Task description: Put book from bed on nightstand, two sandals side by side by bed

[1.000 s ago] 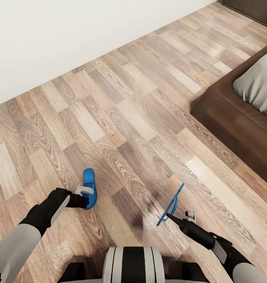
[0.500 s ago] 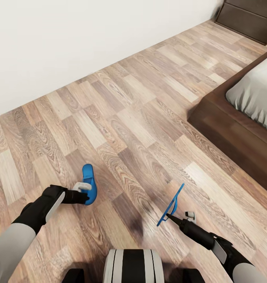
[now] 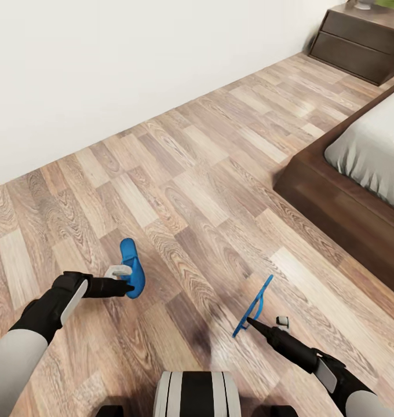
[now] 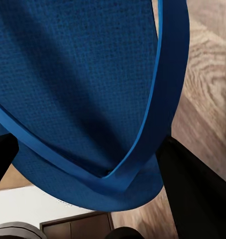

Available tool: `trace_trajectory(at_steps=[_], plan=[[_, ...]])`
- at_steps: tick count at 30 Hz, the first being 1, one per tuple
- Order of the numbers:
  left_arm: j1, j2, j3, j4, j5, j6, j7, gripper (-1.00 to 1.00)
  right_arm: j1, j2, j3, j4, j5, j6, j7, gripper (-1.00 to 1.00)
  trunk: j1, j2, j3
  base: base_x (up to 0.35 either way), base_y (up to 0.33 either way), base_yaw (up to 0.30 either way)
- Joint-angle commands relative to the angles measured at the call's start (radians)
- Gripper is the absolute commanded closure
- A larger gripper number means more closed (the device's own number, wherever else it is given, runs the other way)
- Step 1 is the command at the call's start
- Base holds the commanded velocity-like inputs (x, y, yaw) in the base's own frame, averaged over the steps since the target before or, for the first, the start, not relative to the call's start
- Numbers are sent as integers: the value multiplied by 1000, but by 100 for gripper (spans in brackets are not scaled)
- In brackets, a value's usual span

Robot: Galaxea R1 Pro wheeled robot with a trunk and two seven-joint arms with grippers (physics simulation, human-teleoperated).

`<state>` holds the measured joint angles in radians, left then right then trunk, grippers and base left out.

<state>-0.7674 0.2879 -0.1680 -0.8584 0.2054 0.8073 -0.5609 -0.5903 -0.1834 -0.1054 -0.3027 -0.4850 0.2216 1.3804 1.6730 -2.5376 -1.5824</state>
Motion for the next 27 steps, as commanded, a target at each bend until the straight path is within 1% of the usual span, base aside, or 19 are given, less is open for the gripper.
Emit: trace_trajectory(at_steps=[1,7,15,20,25,27], plan=[[1,1,-2,-1,5,5,-8,100,0,-2,0,2,-4,13,3,100,-1,0,3,0,0,0],[9,1,1,-12,3,-2,-78,100,0,-8,0,9,-5,11,-5,100,-3,1,27,0,0,0],[15,1,0,-13,4,-4,-89,100,0,-7,0,10,-6,7,-6,100,-7,3,58,0,0,0],[42,1,2,-11,3,-11,-89,100,0,-7,-1,10,-6,7,-8,100,-9,4,77,0,0,0],[54,1,1,-11,5,-53,-95,100,0,-9,-1,10,-5,6,-8,100,-11,6,96,0,0,0],[62,1,1,-12,5,-65,-106,100,0,-9,-1,10,-5,5,-8,100,-12,6,104,0,0,0]])
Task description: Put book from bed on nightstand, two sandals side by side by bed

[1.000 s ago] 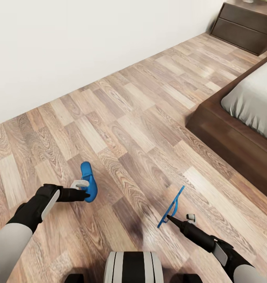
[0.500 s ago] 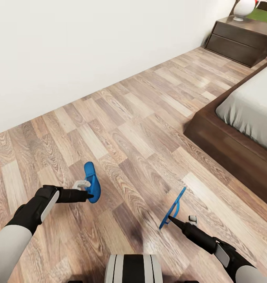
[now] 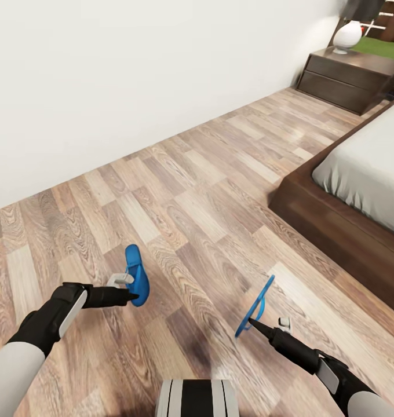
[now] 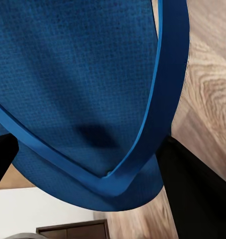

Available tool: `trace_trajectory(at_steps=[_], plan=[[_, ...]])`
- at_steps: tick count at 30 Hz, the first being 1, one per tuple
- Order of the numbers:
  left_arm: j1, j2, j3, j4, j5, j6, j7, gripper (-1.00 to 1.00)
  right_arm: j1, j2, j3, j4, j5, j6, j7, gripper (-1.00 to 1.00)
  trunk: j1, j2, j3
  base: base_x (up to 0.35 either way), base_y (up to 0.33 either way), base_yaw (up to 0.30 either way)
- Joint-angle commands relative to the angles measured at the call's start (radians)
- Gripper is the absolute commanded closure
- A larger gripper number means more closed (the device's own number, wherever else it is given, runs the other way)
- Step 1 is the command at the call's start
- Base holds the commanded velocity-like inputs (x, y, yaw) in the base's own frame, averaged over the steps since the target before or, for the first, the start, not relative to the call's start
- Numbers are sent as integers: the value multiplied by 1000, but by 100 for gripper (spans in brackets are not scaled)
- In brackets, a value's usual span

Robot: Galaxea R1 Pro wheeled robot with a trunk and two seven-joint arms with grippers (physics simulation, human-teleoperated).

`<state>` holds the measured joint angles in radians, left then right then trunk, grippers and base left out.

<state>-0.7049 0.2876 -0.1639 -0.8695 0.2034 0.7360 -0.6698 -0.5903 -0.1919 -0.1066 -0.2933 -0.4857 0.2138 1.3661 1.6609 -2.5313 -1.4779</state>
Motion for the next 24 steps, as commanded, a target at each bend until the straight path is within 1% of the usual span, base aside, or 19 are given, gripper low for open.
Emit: trace_trajectory(at_steps=[1,4,5,7,9,11,12,13,15,16,19,24], plan=[[7,1,-2,-1,7,1,-8,100,0,0,1,0,-4,13,6,100,-1,0,3,0,0,0],[28,1,-1,-4,7,-6,-36,100,0,0,1,0,-4,16,5,100,-2,1,15,0,0,0],[44,0,2,-3,7,-7,-46,100,0,0,1,0,-4,17,4,100,-2,1,19,0,0,0],[56,-1,8,-3,8,-7,-50,100,0,0,1,0,-3,17,4,100,-3,1,27,0,0,0],[75,-6,20,-3,19,-7,-54,100,0,0,1,0,-3,18,4,100,-4,2,34,0,0,0],[98,-10,32,-3,53,-7,-56,100,0,0,1,1,-2,18,4,100,-5,2,42,0,0,0],[102,-10,34,-2,64,-7,-56,100,0,0,1,1,-2,18,4,100,-6,3,46,0,0,0],[107,-9,36,1,86,-7,-56,100,0,0,1,3,-2,19,4,100,-6,3,50,0,0,0],[111,-7,38,4,107,-8,-57,100,0,0,1,5,-2,19,4,100,-7,3,57,0,0,0],[114,-6,39,6,124,-8,-59,100,0,0,1,7,-2,19,5,100,-7,4,61,0,0,0],[117,-8,40,9,144,-9,-60,100,0,0,1,9,-2,19,4,100,-9,4,73,0,0,0],[123,-18,40,12,156,-8,-62,100,0,0,1,11,-2,19,4,100,-11,5,92,0,0,0]])
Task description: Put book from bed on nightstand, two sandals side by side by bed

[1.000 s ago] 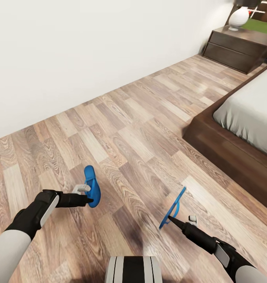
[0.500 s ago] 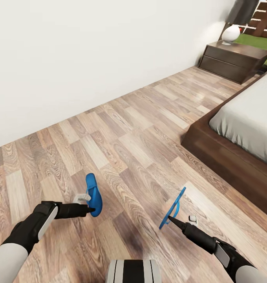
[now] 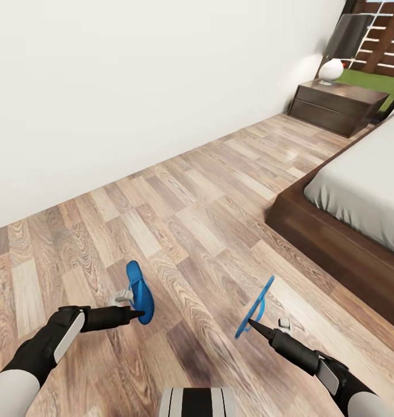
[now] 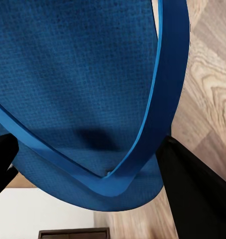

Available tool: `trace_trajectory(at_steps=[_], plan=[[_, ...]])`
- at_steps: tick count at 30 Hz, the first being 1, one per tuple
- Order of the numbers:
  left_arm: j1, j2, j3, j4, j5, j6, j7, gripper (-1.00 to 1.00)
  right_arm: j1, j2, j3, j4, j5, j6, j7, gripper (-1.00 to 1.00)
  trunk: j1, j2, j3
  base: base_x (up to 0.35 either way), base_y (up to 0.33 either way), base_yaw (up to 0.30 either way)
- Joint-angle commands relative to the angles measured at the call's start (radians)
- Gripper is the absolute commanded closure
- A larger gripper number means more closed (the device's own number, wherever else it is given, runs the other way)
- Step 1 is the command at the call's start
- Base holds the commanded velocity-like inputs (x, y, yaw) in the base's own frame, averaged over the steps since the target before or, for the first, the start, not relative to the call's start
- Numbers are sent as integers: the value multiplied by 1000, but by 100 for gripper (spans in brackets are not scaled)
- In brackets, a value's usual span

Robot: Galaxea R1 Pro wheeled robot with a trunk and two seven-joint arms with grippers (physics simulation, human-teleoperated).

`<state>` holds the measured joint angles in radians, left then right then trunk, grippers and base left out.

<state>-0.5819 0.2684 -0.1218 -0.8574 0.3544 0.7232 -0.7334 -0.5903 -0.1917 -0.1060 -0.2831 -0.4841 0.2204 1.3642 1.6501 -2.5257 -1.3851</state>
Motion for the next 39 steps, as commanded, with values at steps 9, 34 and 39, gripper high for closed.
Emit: trace_trajectory(at_steps=[9,34,39], plan=[[40,13,2,1,34,10,-16,100,0,-3,0,33,-3,13,11,100,-4,2,34,0,0,0],[80,32,12,3,57,18,-107,100,0,-8,1,58,-9,13,8,100,-15,8,131,0,0,0],[80,27,11,0,58,18,-107,100,0,-5,2,58,-8,14,8,100,-18,9,150,0,0,0]])
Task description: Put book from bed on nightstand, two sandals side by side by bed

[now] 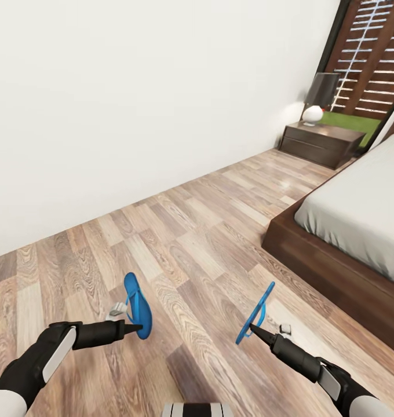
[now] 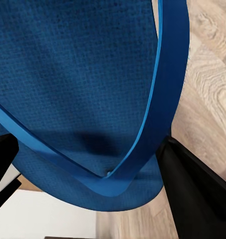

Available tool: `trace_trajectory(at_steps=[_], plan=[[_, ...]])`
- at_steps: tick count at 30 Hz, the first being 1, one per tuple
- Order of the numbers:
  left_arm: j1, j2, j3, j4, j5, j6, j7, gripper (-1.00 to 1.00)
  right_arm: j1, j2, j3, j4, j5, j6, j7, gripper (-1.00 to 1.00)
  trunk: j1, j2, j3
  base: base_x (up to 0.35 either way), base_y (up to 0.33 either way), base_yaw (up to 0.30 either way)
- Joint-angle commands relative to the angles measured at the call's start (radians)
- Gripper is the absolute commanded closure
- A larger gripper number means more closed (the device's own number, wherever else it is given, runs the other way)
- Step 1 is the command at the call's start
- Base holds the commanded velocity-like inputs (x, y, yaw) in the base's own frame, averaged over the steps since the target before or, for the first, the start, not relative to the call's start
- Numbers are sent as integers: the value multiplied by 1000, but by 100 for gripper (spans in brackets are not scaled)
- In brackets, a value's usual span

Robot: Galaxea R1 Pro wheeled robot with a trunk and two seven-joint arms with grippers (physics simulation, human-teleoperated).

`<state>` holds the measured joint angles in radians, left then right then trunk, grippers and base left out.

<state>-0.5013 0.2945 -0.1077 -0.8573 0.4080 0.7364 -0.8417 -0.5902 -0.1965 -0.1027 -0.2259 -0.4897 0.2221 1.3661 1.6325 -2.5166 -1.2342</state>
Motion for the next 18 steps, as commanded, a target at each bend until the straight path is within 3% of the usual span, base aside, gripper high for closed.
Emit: trace_trajectory(at_steps=[1,18], plan=[[0,0,-3,-2,4,4,1,100,0,2,-1,0,-3,12,6,100,-1,0,3,0,0,0],[1,0,-4,-8,1,-5,14,100,0,8,-1,3,-1,10,5,100,-8,4,69,0,0,0]])
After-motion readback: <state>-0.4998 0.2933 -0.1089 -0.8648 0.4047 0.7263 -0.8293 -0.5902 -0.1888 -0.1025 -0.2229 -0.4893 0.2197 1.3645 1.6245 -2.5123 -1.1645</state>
